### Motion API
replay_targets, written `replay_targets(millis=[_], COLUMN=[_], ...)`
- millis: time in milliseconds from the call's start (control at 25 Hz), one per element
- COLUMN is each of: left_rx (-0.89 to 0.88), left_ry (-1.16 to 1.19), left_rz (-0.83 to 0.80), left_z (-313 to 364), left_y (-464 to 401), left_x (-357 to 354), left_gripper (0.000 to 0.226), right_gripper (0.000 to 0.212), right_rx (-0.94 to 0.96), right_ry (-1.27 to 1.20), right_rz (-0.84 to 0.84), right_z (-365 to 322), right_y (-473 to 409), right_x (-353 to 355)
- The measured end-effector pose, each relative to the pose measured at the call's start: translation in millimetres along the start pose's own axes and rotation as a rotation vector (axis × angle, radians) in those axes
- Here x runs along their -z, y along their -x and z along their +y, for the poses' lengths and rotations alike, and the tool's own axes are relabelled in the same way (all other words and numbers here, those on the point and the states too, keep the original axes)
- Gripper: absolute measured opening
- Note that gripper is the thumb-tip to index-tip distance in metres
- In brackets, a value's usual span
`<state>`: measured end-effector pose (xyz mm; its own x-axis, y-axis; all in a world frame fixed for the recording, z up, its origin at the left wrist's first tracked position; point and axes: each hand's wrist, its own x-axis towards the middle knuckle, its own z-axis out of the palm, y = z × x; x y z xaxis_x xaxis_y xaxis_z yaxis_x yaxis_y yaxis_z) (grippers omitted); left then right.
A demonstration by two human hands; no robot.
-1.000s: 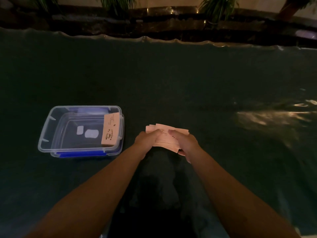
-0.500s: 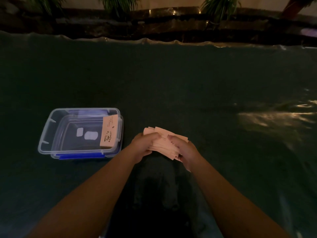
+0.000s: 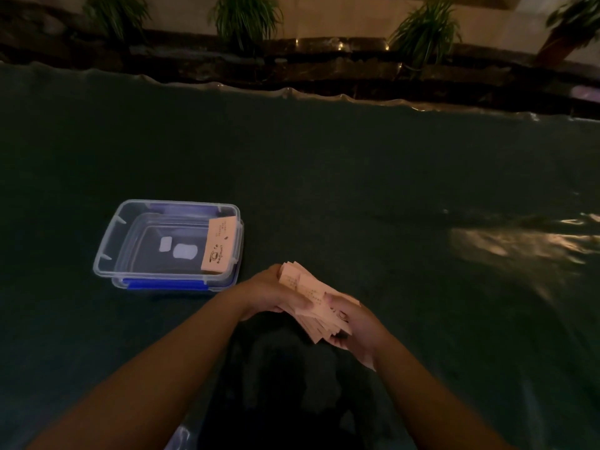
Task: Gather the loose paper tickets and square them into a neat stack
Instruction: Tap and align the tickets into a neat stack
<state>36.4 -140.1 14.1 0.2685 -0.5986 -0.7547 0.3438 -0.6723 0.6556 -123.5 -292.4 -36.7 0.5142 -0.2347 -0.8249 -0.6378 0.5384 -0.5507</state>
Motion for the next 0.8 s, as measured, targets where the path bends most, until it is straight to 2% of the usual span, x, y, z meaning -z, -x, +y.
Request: replay_targets(millis=[80,160,280,400,520,640,800], left_rx=[-0.020,-0.055,-0.150,-0.208,-0.190,-0.157,-0.175], left_ry=[-0.017,0.120,0.387,0.530,0.548,0.380,0.058], left_rz=[0.033,0.135,0.353,0.494,0.358,0.143,0.034], left_z=[1,-3,-11,-16,-19,-22,-22], left_y=[6,6,0,-2,4,17,23], left_x=[1,1,-11,-32,-24,-8,-5], left_gripper=[0.052,0.077,0.104,0.107,0.095,0.098,0.102], right_gripper=[0.038,0.038,0.040,0.039,0.047,0.072,0.086], right_rx=[0.039,0.089,0.127,0.194,0.249,0.235,0.340], right_ry=[0.010,-0.059,-0.328,-0.467,-0.348,-0.106,0.388], right_rz=[-0.013,-0.011,-0.039,-0.079,-0.182,-0.298,-0.200], right_z=[1,3,7,8,6,6,-2], right_y=[6,12,18,24,27,23,19], right_x=[-4,-13,-37,-54,-50,-33,-29])
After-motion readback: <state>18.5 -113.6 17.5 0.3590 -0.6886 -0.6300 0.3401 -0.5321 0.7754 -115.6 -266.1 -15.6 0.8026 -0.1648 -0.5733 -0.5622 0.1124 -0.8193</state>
